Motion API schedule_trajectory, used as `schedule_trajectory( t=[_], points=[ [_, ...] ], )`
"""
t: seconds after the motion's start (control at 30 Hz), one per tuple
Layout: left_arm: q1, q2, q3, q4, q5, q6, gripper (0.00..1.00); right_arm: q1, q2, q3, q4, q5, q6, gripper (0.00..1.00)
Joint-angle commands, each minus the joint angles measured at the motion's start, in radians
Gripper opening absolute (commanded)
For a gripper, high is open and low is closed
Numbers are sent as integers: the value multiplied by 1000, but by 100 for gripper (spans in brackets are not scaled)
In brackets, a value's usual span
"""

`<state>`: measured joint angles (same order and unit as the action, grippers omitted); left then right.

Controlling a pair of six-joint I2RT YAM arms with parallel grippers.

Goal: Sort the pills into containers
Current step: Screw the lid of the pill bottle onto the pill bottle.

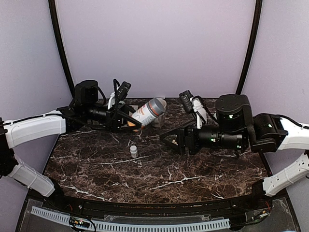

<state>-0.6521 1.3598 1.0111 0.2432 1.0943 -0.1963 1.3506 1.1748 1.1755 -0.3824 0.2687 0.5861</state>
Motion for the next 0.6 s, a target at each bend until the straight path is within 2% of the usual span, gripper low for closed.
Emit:
schedule_trajectory(
  t=[0.0, 0.23, 0.57],
  points=[
    [6, 10, 37, 77, 97, -60, 0, 7, -49, -57, 150, 33, -235, 73],
    [7, 21, 45, 78, 162, -96, 0, -15, -51, -68, 242, 34, -378, 85],
    [6, 29, 42, 100, 233, -140, 0, -123, -18, -30, 288, -154, -387, 85]
  ],
)
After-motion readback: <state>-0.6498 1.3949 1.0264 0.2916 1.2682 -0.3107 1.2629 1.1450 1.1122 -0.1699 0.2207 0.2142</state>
